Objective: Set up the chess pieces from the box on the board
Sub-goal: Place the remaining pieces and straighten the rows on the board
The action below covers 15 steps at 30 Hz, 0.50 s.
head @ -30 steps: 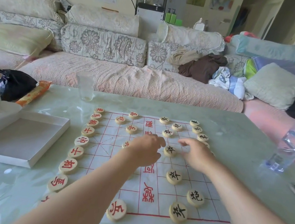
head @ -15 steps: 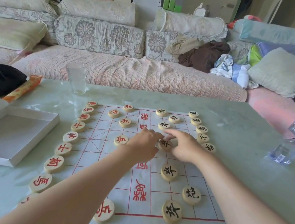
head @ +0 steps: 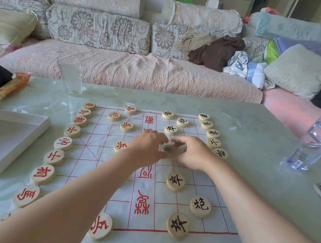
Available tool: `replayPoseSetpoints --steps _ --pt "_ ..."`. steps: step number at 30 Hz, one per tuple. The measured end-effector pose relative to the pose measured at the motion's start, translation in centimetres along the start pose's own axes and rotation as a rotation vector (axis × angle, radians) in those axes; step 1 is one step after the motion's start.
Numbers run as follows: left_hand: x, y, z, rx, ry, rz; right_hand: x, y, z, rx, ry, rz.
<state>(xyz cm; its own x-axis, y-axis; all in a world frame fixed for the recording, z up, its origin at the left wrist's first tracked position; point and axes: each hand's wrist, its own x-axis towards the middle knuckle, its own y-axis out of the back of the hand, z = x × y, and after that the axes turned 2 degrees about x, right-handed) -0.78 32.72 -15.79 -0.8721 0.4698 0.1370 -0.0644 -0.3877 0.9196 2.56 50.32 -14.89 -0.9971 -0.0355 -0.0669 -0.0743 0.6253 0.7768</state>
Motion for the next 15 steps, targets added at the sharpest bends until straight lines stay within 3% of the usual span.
replayPoseSetpoints --steps 15 --pt "0.02 0.34 0.23 -0.085 -0.009 -0.098 -0.49 0.12 -0.76 -0.094 0.042 -0.014"
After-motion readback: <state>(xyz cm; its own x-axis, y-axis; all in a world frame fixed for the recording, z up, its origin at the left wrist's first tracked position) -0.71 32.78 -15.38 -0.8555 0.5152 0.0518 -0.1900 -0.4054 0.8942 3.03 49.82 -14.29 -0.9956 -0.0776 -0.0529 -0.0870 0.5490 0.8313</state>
